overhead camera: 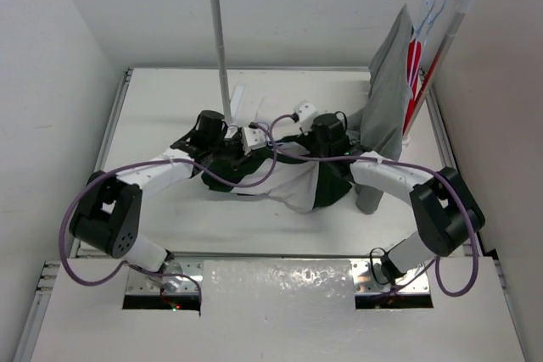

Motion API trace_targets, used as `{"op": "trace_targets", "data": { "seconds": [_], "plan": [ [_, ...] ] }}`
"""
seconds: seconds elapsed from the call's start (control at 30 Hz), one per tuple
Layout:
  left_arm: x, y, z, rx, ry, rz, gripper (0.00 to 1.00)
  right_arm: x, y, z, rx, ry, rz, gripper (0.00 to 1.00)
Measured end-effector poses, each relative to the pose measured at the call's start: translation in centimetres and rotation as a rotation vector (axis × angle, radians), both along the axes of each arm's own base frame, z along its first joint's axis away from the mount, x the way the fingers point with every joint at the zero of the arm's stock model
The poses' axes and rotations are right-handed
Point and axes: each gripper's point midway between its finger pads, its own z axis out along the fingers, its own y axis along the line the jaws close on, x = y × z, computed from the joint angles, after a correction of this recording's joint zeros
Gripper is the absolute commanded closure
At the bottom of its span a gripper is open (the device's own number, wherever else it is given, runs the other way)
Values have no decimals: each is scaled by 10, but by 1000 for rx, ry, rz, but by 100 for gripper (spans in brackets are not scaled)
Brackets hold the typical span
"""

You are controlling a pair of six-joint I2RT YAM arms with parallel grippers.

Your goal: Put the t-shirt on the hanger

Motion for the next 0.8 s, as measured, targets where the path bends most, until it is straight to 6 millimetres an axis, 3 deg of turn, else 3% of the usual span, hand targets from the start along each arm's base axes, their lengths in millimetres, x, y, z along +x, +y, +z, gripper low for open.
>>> {"op": "trace_targets", "data": {
  "seconds": [0.17, 0.33, 0.43, 0.5, 0.6, 0.7, 0.8],
  "plan": [
    [-12, -3, 21, -13, -59, -63, 100, -5, 63, 48, 29, -93, 246, 99],
    [-30, 0, 26, -9, -83, -131, 100, -16, 69, 62, 53, -76, 348, 28],
    [-38, 2, 27, -1, -85, -161, 100, -21, 62, 60, 69, -24, 368, 17],
    [-41, 3, 28, 2, -91, -173, 100, -26, 56, 65, 102, -1, 381, 13],
    [-44, 3, 28, 3, -89, -187, 100, -34, 49, 93, 199, -37, 411, 12],
    [-47, 2, 27, 2, -83, -200, 100, -49, 53, 126, 285, -101, 484, 18],
    [-47, 2, 27, -1, -82, -202, 100, -63, 68, 142, 354, -116, 578, 30]
  ]
}}
